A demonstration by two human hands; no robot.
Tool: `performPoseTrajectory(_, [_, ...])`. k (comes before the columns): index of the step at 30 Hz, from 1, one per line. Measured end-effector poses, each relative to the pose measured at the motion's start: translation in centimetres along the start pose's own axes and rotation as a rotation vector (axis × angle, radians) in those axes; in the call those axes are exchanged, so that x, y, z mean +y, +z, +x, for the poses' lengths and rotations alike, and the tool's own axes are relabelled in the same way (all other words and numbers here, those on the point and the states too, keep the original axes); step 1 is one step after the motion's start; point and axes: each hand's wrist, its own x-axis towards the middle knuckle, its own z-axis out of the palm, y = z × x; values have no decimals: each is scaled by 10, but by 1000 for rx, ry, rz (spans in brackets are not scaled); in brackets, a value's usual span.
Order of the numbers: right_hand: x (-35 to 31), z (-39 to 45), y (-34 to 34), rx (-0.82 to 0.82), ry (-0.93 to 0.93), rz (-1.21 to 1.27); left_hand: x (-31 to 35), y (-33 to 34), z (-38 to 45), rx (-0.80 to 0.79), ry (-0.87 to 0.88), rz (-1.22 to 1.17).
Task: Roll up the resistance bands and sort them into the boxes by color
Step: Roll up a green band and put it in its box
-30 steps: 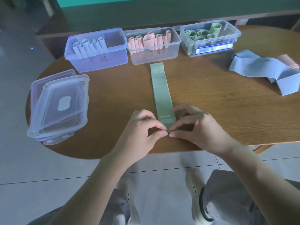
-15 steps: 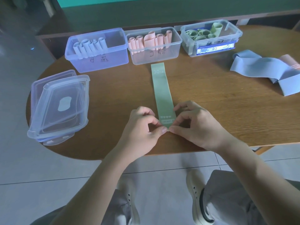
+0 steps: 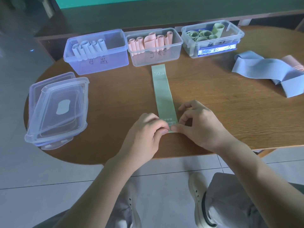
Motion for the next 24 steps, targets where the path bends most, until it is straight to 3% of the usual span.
performPoseTrajectory(4, [2,0,2,0,-37,8,-2,-4,-2,0,41,-4])
performPoseTrajectory(8, [9,-3,9,3,-233,64,-1,-5,0,-10,-6,-53])
performPoseTrajectory(18, [14,-8,9,13,-413,27,5,-3,6,23,-107,-61])
performPoseTrajectory(24, [15,-7,6,46,-349,27,15,-5,9,4,-291,-164])
